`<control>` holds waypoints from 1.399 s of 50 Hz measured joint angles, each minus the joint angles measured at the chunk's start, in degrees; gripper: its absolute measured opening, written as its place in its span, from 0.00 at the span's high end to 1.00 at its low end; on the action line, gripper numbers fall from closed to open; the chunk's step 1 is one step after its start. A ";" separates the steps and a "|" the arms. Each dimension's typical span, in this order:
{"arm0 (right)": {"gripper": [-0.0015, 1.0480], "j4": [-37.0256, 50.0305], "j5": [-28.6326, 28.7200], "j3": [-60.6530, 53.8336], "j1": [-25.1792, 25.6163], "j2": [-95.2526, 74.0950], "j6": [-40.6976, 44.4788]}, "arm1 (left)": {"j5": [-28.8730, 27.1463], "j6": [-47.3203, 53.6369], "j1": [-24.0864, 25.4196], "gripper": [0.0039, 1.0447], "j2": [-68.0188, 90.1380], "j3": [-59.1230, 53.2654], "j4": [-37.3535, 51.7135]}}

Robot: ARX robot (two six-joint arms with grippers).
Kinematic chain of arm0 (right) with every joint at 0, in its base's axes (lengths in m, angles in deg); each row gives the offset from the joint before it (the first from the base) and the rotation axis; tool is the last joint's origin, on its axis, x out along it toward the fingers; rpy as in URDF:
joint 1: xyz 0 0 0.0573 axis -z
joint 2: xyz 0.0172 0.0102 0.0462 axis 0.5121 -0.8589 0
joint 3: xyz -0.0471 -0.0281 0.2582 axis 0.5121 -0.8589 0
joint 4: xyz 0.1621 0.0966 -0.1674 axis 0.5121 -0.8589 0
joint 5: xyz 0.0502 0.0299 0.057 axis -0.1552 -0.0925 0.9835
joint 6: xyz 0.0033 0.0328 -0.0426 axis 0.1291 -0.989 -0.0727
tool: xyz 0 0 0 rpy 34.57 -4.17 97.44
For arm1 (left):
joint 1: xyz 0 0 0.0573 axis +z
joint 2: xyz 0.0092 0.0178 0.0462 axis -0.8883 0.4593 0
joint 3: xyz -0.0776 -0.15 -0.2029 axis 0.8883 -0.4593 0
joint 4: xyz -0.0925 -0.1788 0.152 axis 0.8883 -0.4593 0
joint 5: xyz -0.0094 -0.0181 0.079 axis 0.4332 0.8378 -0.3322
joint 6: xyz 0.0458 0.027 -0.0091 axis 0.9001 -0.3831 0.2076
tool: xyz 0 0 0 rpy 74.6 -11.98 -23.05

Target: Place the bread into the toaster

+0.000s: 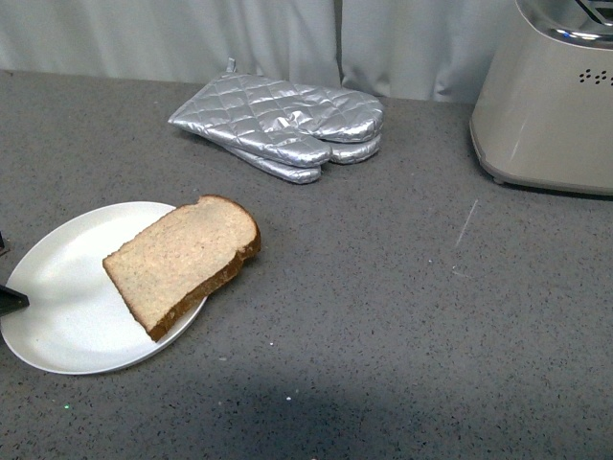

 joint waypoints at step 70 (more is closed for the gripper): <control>0.09 0.00 0.00 0.00 0.00 -0.02 0.00 | -4.20 -11.47 -34.49 0.97 1.44 13.42 -2.29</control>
